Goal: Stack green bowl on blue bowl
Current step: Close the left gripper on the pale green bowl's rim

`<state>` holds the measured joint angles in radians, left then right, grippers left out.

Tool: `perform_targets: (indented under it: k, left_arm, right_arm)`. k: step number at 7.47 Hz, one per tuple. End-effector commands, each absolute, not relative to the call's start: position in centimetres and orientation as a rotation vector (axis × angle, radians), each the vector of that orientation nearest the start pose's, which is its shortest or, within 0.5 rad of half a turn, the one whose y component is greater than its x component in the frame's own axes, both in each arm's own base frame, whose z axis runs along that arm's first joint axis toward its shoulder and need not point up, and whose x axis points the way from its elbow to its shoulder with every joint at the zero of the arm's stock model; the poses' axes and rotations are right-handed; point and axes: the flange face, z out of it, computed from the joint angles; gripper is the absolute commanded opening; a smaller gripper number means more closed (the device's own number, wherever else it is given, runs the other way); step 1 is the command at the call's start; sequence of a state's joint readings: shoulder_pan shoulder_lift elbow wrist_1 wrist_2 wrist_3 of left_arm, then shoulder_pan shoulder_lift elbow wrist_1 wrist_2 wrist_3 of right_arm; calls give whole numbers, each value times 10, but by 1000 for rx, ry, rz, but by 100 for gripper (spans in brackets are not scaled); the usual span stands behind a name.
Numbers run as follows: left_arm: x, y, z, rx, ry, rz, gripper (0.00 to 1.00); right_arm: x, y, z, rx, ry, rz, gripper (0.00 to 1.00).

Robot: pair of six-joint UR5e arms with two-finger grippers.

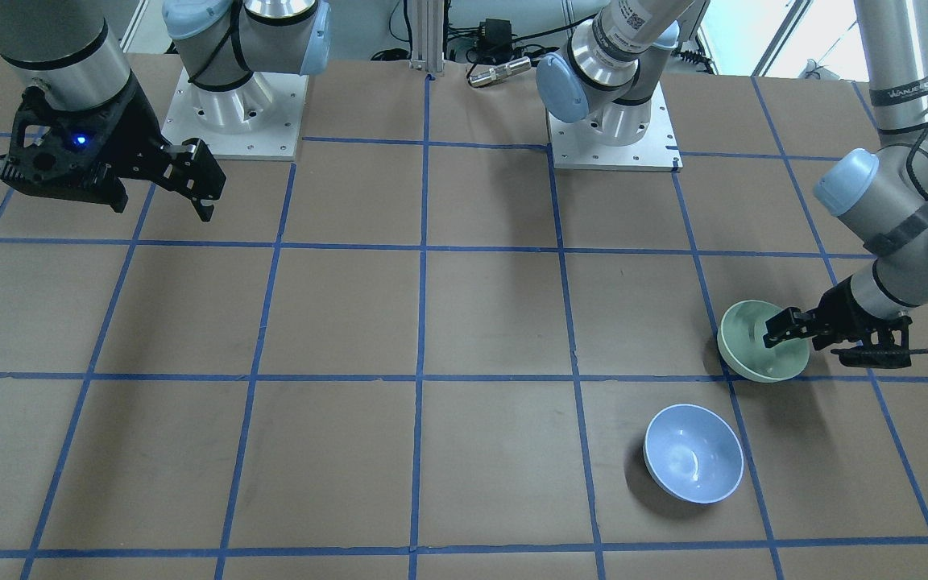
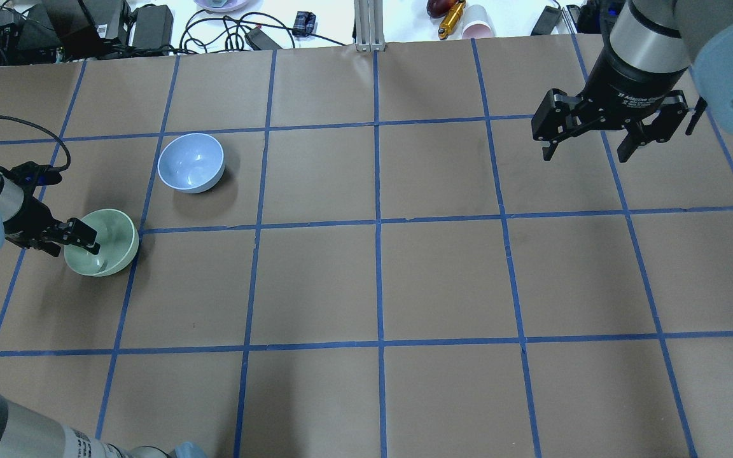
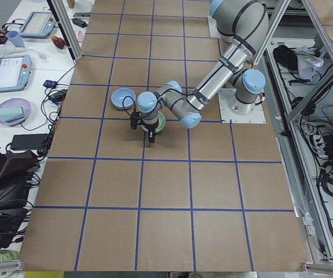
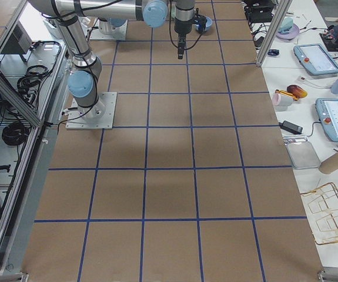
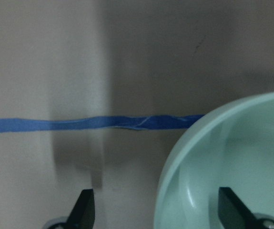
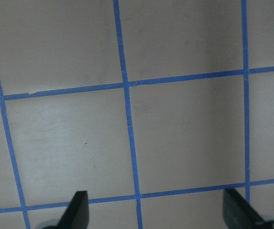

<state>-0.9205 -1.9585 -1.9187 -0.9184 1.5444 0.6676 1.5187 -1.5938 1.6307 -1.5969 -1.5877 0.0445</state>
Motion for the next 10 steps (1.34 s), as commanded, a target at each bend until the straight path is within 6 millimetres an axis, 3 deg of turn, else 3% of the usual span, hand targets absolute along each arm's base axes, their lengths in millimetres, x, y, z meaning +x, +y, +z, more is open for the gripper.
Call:
perform_targets:
  k: [1,2,6,8,10]
  left_arm:
    - [216,-517,185,37,3257,24,81]
    - [216,-518,183,61,3263,21,74]
    - [216,-518,183,149,3256,15,31]
    - [216,-518,185,152,3255,13,25]
    - [216,-518,184,171,3256,16,5]
  right_arm:
    - [106,-487,472,152,3155,17,100]
    - [106,-487,472,152,3155,17,100]
    - [106,-487,472,152,3155,17,100]
    - [106,-487,472,152,3155,17,100]
    - [106,-487,472,152,3155,17,100]
